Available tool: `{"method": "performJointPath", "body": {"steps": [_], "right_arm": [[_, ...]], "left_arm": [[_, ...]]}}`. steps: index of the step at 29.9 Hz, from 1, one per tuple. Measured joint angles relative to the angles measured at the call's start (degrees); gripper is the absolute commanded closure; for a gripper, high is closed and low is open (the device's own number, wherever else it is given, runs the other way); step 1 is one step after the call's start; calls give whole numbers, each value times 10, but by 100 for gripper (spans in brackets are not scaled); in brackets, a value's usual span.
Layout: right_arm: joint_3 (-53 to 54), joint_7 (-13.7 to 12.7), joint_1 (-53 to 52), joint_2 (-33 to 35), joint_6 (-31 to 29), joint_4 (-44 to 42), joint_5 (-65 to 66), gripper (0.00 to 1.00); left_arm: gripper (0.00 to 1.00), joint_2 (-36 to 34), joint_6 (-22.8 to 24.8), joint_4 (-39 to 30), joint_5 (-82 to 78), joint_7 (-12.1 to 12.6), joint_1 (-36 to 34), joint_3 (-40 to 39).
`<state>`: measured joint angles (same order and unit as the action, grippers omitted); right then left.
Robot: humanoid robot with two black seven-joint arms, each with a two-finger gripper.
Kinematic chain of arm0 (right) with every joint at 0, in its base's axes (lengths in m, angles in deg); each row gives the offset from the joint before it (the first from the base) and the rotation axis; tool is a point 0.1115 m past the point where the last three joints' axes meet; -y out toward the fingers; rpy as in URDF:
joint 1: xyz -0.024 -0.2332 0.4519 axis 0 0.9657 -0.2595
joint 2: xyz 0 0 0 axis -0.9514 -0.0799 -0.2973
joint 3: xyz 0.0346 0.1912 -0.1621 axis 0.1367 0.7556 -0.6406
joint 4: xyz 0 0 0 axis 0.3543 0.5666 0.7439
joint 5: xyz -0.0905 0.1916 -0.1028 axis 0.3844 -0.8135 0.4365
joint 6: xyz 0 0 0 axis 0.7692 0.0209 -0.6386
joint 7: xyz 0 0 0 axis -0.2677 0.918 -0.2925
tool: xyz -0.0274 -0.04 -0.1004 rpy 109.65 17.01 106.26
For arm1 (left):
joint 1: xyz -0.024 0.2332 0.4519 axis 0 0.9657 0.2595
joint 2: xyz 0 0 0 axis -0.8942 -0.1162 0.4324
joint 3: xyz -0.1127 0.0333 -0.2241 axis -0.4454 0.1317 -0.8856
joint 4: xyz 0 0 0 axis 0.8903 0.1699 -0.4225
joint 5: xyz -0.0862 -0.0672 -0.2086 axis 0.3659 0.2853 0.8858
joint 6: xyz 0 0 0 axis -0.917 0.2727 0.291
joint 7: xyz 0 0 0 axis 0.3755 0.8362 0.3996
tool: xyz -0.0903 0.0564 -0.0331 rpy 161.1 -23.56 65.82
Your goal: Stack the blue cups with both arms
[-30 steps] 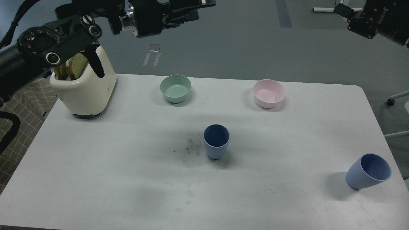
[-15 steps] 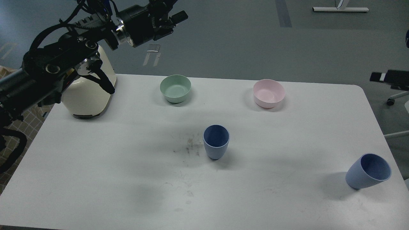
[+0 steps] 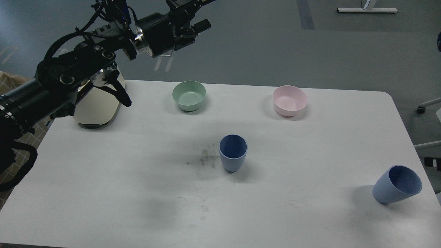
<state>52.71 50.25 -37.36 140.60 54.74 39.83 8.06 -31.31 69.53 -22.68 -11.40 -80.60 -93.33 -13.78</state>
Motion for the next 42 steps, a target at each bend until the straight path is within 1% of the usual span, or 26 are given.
{"method": "performJointPath", "body": {"steps": [4,11,17,20,23,25,26,28,30,31,32,34,35,36,38,42], "right_arm": [[-1,0,13,0,16,5,-2,0],[-2,0,33,-2,20,13,-2,0],[-1,0,46,-18,29,11,-2,0],[-1,0,52,-30,35,7,-2,2],[-1,0,61,-42,37,3,-2,7],[-1,0,66,-48,37,2,0,12],[-2,0,69,-50,37,1,0,19],[-2,0,73,-54,37,1,2,30],[-2,0,77,-57,37,1,3,52],[-2,0,79,-59,37,1,3,57],[-1,0,80,-60,37,1,4,66],[-1,0,82,-63,37,1,4,75],[0,0,82,-63,37,1,4,86],[0,0,82,-64,37,1,5,93],[0,0,83,-64,36,1,5,99],[0,0,83,-61,35,3,6,100]], "left_arm": [[2,4,0,0,-2,0,4,0],[2,5,0,0,-3,0,9,0],[2,8,0,0,-3,0,9,-1],[2,8,0,0,-3,0,9,-1],[2,8,-1,0,-3,0,9,-1],[2,8,-1,0,-3,0,9,-1],[2,8,-1,0,-3,0,9,-1],[2,8,-1,0,-3,0,9,-1],[2,8,-1,0,-3,0,9,-1],[2,8,-1,0,-3,0,9,-1],[2,8,-1,0,-3,0,9,-1],[2,7,-1,0,-3,0,9,-1],[2,7,-1,0,-3,0,9,-1],[2,7,-1,0,-3,0,9,-1],[2,8,-1,0,-3,0,9,-2],[2,8,-1,0,-3,0,9,-2]]}}
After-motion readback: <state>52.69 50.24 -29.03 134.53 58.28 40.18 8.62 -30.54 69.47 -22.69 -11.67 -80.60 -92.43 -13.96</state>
